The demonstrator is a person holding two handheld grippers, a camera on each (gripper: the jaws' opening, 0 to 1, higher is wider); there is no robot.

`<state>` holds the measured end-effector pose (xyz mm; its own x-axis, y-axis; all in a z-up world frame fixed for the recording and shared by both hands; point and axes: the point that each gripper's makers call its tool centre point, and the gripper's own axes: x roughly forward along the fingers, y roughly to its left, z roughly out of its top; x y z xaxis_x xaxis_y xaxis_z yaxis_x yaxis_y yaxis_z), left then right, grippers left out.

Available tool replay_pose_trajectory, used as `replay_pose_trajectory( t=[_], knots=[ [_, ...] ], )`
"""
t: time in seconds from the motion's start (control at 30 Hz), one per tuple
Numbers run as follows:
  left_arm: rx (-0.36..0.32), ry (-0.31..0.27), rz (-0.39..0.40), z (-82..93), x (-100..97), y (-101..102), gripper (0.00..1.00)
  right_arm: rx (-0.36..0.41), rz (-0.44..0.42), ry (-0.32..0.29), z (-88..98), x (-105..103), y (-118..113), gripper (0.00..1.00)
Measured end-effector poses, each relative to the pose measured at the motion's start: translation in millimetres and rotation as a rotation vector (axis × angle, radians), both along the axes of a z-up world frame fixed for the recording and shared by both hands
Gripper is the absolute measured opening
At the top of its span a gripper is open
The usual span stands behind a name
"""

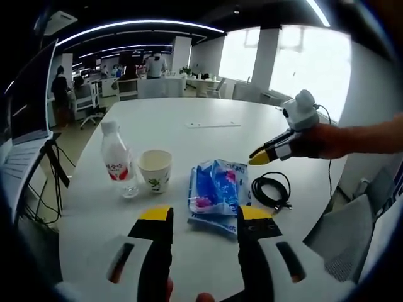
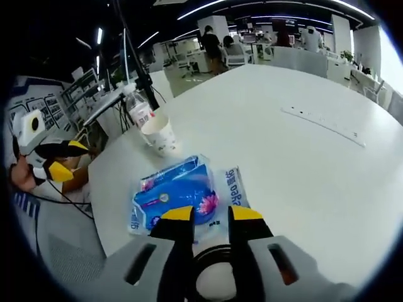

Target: Arrange the tabletop items into an orderly group along one side of the table until the central work area is clear of visible clutter.

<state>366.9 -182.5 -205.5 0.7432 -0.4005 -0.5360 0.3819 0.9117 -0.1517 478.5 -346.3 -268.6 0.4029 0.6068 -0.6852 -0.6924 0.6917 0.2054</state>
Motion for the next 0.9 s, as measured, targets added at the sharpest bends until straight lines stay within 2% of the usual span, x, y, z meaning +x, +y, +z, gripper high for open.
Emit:
replay_pose_trajectory(
  t=[0.43,0.9],
  knots=[
    [0.004,0.011,0.009,-4.3,-0.6,6,0.4,-0.02,0.034,0.016,-18.4,13,20,0.2],
    [0.011,0.017,0.023,-3.6,-1.5,13,0.4,-0.03,0.062,0.031,-27.4,29,39,0.17]
  ],
)
